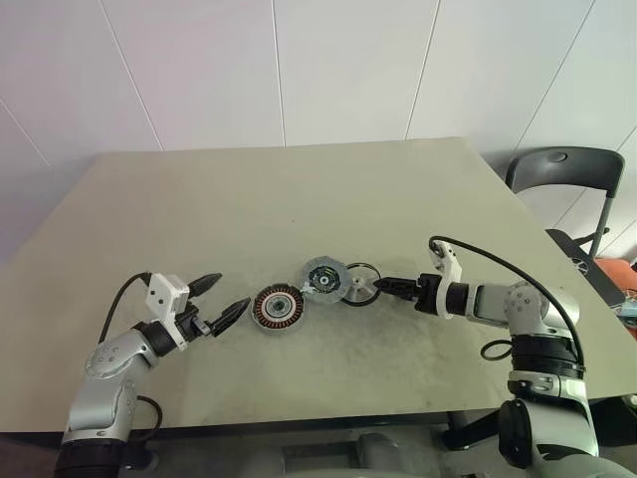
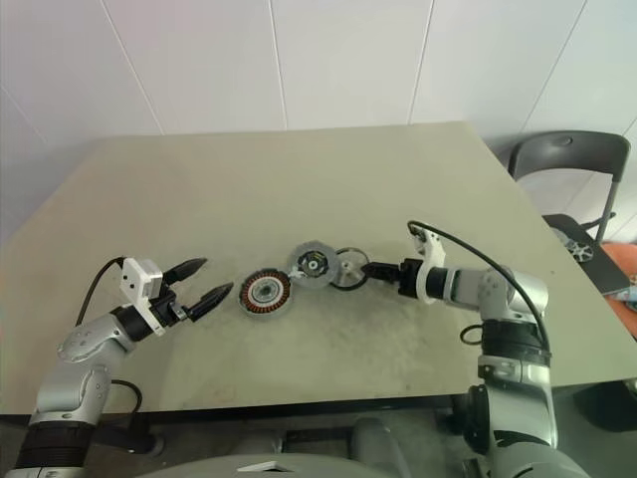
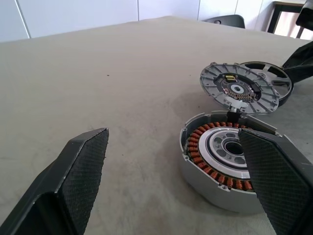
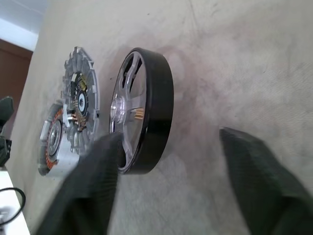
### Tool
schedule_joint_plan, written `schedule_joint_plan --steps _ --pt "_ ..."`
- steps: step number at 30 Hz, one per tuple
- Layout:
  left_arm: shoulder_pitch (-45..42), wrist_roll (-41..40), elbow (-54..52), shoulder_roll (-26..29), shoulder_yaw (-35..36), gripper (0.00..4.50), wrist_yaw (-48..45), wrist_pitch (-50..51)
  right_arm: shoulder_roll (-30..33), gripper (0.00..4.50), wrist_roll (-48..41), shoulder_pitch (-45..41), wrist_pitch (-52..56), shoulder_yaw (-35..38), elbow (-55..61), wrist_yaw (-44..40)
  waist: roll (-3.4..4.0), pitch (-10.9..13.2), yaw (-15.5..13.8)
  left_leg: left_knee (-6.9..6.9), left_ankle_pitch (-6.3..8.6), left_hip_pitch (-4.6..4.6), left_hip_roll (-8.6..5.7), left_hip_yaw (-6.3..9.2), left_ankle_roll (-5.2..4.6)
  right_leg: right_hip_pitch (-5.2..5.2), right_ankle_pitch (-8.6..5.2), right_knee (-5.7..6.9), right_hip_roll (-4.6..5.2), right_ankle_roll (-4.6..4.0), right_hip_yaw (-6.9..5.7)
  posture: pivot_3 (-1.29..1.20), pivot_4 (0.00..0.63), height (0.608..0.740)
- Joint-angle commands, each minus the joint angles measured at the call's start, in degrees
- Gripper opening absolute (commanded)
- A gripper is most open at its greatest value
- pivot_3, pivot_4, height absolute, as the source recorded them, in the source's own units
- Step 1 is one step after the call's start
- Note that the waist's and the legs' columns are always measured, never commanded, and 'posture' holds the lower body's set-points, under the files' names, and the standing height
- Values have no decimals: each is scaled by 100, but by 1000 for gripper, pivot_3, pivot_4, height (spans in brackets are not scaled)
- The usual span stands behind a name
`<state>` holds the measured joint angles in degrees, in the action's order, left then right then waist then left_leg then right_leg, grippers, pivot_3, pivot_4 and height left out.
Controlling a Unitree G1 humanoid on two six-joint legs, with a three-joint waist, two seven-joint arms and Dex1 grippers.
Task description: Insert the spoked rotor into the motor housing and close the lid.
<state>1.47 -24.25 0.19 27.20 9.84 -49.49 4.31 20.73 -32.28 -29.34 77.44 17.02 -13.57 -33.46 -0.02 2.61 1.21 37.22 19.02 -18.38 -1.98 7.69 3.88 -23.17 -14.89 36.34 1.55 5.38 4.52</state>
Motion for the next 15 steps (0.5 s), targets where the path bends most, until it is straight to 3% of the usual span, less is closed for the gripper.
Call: schedule_joint_plan --steps 1,5,6,15 --pt "-39 31 -22 25 82 4500 45 -148 -215 1957 -141 -70 -8 -8 -39 89 0 0 -5 0 0 0 0 0 0 0 0 0 0 0 0 0 0 740" --pt "-43 30 1 33 94 4500 55 -170 -333 529 -170 -73 -15 -27 -7 125 -3 -2 -16 -1 0 -4 -1 1 0 -3 0 0 3 0 0 0 0 740" --pt "-40 33 1 34 91 4500 58 -175 -345 388 -195 -62 -5 -38 13 117 -3 -2 -15 0 0 -3 -1 2 0 -2 0 0 3 0 0 0 0 740" --pt "-34 43 58 41 51 4500 63 -237 -47 390 -330 -73 -90 -22 45 -79 0 0 -17 -2 0 -6 -2 1 0 -5 0 0 4 0 0 0 0 740"
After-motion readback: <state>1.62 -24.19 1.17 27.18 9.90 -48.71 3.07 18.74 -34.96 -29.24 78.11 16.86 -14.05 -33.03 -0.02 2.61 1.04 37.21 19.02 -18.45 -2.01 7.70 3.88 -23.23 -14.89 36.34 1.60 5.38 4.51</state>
